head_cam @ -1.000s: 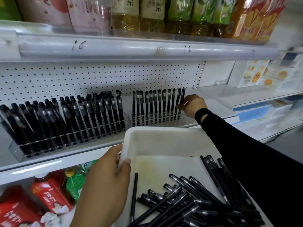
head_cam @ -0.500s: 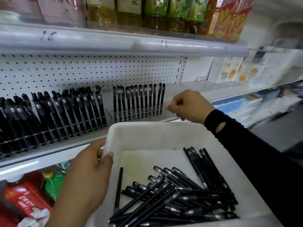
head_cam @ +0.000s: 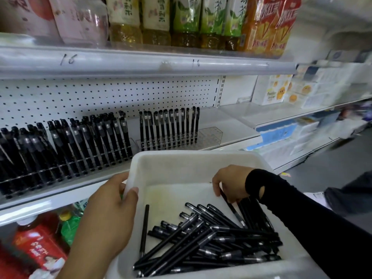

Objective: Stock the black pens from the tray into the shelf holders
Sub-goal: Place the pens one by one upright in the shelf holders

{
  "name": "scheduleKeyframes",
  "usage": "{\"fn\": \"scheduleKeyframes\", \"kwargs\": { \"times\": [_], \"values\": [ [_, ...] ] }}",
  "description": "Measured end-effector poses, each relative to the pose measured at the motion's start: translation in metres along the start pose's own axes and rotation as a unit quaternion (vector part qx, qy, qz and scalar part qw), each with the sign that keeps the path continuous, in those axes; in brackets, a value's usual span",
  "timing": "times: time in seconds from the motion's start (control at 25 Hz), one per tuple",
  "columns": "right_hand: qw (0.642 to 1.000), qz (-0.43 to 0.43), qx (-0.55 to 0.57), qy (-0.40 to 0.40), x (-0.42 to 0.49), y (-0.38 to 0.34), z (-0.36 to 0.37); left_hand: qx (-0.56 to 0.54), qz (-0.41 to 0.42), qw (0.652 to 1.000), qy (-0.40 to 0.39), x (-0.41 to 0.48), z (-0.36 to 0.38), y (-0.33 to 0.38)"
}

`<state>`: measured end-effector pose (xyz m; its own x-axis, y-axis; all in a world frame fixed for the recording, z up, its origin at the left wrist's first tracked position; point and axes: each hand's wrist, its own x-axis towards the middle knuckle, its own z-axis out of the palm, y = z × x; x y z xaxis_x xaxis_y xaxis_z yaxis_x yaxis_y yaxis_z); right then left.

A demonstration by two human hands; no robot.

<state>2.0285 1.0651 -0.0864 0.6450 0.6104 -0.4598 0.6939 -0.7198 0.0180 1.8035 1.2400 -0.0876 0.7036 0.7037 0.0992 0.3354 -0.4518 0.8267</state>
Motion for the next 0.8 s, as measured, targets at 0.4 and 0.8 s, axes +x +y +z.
{"fn": "scheduleKeyframes", "kwargs": {
  "times": [0.4, 0.8],
  "values": [
    [0.994, -0.096, -0.049, 0.027, 0.012, 0.015, 0.007, 0.002, -0.004, 1.0, -0.008, 0.0, 0.0, 0.002],
    [0.971, -0.173, -0.159, 0.036, 0.007, 0.019, 0.003, 0.013, 0.002, 1.0, -0.002, -0.003, -0.002, 0.003]
  ]
}}
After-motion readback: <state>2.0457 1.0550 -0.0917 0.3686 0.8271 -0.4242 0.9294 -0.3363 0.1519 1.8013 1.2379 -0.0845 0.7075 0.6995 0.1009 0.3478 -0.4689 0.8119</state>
